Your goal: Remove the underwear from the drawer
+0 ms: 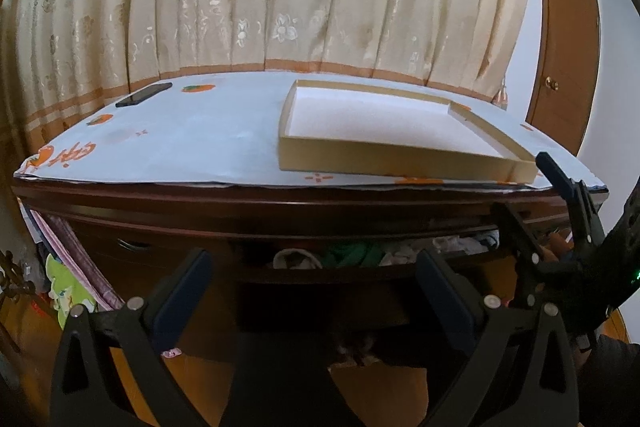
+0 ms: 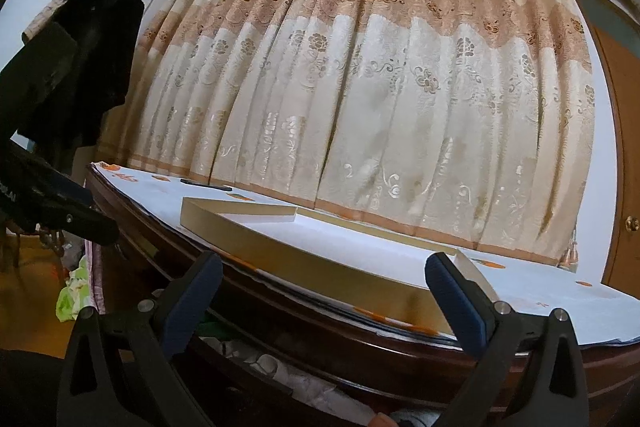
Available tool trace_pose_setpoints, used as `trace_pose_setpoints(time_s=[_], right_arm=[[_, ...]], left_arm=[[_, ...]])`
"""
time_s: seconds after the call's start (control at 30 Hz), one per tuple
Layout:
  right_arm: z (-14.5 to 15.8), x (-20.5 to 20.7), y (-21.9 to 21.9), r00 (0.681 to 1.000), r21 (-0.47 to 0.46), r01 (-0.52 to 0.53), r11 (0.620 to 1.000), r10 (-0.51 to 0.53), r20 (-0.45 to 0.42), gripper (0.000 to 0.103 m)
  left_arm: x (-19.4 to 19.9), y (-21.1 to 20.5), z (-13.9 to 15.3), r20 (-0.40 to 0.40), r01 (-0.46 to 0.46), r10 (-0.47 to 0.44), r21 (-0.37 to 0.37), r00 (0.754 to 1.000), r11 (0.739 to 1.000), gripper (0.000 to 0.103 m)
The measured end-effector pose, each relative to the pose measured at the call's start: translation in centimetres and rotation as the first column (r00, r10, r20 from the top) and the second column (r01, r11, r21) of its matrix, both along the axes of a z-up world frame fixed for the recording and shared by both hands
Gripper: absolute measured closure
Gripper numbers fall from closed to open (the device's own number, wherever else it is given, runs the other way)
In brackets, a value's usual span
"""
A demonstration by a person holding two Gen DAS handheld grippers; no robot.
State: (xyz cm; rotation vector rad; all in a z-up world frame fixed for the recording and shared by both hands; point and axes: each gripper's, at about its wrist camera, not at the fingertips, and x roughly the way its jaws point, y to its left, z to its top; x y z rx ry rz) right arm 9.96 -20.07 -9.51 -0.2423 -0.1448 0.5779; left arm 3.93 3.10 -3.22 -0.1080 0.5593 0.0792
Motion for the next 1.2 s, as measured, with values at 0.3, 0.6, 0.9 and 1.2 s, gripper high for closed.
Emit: trace_pose_setpoints(time_s=[0.3, 0.6, 0.9, 1.2], right_arm=[[-2.0, 1.5, -0.1, 0.999, -0.018, -0.042, 0.999, 0.042, 0.004, 0.001], [-2.9, 2.1, 0.1, 0.997, -0.077, -0.043, 0.996, 0.048, 0.059, 0.001], [-3.1, 2.1, 0.4, 0.996, -0.118, -0.023, 0.993, 0.033, 0.085, 0.001], [-2.9, 2.2, 0.7, 0.996, -0.159, -0.006, 0.987, 0.020, 0.086, 0.001]], left_arm=[[1.2, 0.5, -0.5, -0.008, -0.022, 0.022, -0.011, 1.000, 1.000, 0.000], [2.6, 0.6, -1.3, -0.031, -0.036, 0.036, -0.009, 0.999, 0.999, 0.000], [2.9, 0.5, -1.8, -0.054, -0.027, 0.026, -0.019, 0.998, 0.999, 0.000], [2.4, 0.6, -1.5, -0.041, -0.032, 0.031, -0.016, 0.999, 0.999, 0.000]])
